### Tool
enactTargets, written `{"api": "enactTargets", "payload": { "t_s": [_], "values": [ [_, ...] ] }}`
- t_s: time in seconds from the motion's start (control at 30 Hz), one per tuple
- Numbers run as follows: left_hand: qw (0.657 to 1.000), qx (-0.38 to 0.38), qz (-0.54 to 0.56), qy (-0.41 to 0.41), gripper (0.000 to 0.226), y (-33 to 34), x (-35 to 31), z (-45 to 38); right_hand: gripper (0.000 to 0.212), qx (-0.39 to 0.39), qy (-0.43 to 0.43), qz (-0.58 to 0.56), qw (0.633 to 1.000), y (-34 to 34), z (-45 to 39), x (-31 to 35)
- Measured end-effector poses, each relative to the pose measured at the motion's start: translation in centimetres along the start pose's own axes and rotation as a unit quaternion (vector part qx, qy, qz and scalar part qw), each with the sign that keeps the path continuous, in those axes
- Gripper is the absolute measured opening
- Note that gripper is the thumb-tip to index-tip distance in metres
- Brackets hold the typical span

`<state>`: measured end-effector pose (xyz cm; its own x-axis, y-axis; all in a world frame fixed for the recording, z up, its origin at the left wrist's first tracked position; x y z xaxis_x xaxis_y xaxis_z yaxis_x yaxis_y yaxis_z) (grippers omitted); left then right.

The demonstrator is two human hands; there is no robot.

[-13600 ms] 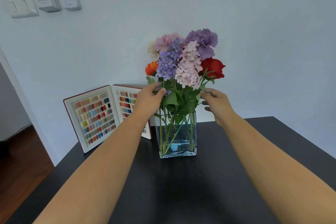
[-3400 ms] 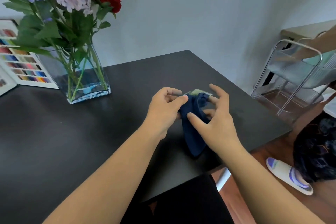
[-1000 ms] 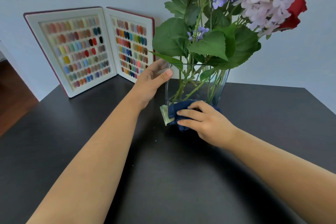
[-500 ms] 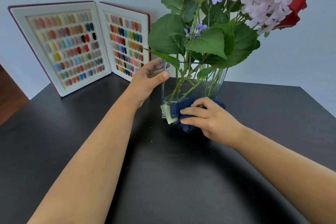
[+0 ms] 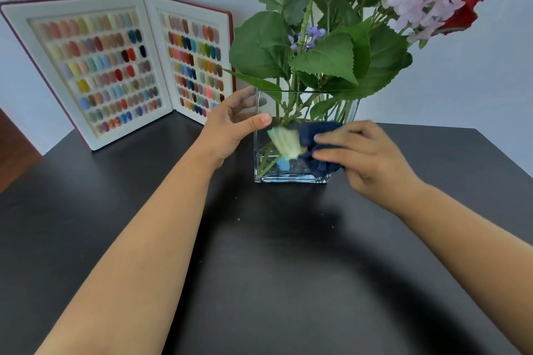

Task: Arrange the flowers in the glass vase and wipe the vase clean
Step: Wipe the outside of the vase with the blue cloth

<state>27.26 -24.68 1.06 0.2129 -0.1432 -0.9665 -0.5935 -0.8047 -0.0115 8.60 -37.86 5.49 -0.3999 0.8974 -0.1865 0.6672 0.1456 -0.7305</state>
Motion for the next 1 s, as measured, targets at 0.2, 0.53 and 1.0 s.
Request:
{"api": "enactTargets", "payload": {
  "t_s": [0.2,0.53,1.0],
  "values": [
    [1.000,-0.005,0.028,0.002,0.108,0.4,-0.2,0.3,0.051,0.165,0.000,-0.038,0.986,5.1,4.4,1.7],
    [1.000,-0.004,0.025,0.003,0.092,0.2,0.5,0.1,0.045,-0.070,0.068,0.040,0.994,-4.0,-0.9,-2.8],
    [1.000,0.003,0.030,0.002,0.096,0.3,0.5,-0.1,0.049,0.136,0.056,-0.022,0.989,3.2,4.8,-0.3]
  ]
}}
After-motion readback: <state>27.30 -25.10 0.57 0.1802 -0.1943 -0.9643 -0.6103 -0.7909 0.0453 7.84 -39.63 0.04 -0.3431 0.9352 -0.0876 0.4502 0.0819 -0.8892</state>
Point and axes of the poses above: each hand's wrist, its own z-axis away from the middle knuckle, its own y-axis out of the palm, x = y × z, the point moved 8 cm from there along -z, towards the middle knuckle, and after that the axes turned 4 degrees about z, right-handed, at the moved point
